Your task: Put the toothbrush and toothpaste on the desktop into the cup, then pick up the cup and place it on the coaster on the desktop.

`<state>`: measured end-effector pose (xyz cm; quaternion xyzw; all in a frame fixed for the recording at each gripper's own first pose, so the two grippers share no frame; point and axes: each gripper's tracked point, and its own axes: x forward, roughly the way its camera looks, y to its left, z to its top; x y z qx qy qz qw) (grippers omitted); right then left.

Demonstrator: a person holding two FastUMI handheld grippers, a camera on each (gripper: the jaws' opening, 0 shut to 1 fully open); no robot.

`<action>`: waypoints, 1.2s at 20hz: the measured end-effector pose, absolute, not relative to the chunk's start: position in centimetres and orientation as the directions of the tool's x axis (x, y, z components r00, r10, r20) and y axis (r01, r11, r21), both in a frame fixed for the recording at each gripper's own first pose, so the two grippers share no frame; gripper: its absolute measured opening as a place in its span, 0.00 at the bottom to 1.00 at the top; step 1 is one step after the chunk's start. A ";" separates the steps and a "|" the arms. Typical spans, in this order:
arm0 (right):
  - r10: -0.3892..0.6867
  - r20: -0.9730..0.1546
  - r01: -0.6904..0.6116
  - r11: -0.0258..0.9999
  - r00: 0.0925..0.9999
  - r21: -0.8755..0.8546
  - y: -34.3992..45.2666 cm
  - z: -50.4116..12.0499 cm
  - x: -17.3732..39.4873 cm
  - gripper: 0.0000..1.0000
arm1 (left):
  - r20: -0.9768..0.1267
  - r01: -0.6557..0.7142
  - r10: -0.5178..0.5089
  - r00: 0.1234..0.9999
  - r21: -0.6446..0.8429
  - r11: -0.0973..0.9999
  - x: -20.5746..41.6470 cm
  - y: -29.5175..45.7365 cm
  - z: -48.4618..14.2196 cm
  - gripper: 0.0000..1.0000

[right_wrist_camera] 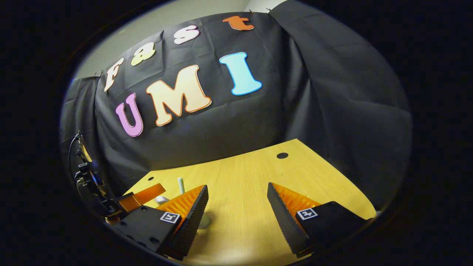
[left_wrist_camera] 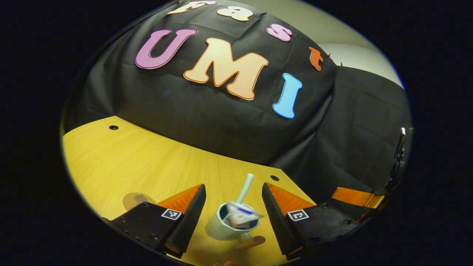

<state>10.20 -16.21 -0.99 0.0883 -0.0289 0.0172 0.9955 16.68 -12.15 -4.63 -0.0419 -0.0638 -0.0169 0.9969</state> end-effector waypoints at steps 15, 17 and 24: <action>0.282 -0.223 -0.274 0.959 0.933 0.068 -7.1 -5.9 11.0 0.98 | 0.133 -0.357 0.362 0.922 -0.061 0.932 4.4 2.3 -0.7 0.93; 0.310 -0.302 -0.301 0.951 0.902 0.077 -5.7 -7.3 11.1 0.98 | 0.111 -0.400 0.404 0.908 -0.061 0.915 3.3 4.3 -1.4 0.93; 0.296 -0.515 -0.295 0.952 0.805 0.086 -2.1 -11.0 11.7 0.94 | 0.063 -0.429 0.434 0.899 -0.085 0.899 3.4 8.7 -2.0 0.92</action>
